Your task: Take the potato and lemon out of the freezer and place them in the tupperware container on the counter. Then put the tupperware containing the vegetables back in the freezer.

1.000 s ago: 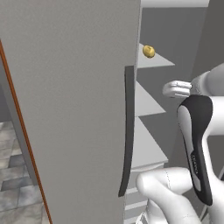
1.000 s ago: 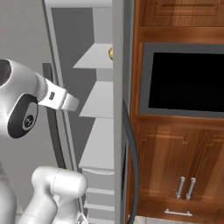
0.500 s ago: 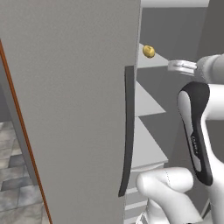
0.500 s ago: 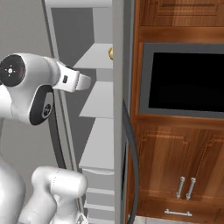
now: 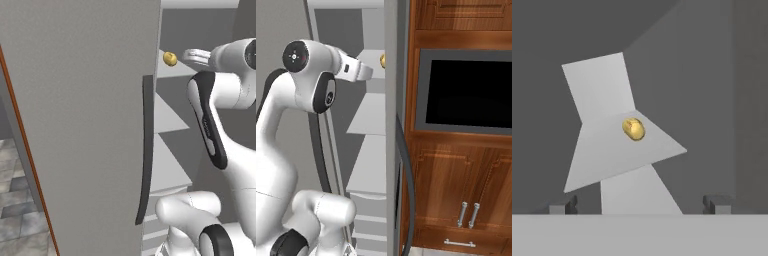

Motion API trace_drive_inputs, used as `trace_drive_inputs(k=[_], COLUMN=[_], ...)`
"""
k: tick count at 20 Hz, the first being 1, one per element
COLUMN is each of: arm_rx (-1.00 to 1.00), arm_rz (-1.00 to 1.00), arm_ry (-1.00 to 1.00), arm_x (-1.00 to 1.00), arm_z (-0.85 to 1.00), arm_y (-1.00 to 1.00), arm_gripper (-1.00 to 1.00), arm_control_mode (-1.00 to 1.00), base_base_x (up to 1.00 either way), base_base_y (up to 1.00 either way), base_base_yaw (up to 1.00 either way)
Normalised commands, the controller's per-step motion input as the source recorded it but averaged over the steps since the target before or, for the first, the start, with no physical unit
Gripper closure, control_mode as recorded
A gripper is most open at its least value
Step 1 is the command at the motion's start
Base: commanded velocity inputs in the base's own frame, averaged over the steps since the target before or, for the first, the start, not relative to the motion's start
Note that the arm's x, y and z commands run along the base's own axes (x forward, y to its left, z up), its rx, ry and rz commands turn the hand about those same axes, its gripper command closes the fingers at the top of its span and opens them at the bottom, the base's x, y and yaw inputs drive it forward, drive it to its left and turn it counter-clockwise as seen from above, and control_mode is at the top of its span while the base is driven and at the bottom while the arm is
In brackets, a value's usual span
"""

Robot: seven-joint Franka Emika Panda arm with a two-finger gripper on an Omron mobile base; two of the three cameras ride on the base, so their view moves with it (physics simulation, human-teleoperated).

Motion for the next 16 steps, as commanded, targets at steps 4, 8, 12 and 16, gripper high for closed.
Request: trace_drive_inputs(k=[4, 8, 12, 16], arm_rx=[0.0, 0.01, 0.04, 0.06], arm_rz=[0.0, 0.0, 0.0, 0.0], arm_ry=[0.0, 0.01, 0.07, 0.11], arm_x=[0.76, 0.74, 0.53, 0.49], arm_z=[0.0, 0.0, 0.0, 0.0], arm_y=[-0.15, -0.07, -0.07, -0.12], arm_gripper=[-1.0, -1.0, -1.0, -1.0], arm_control_mode=[-1.0, -1.0, -1.0, -1.0], base_base_x=[0.0, 0.0, 0.0, 0.0], base_base_y=[0.0, 0.0, 0.0, 0.0], base_base_yaw=[0.0, 0.0, 0.0, 0.0])
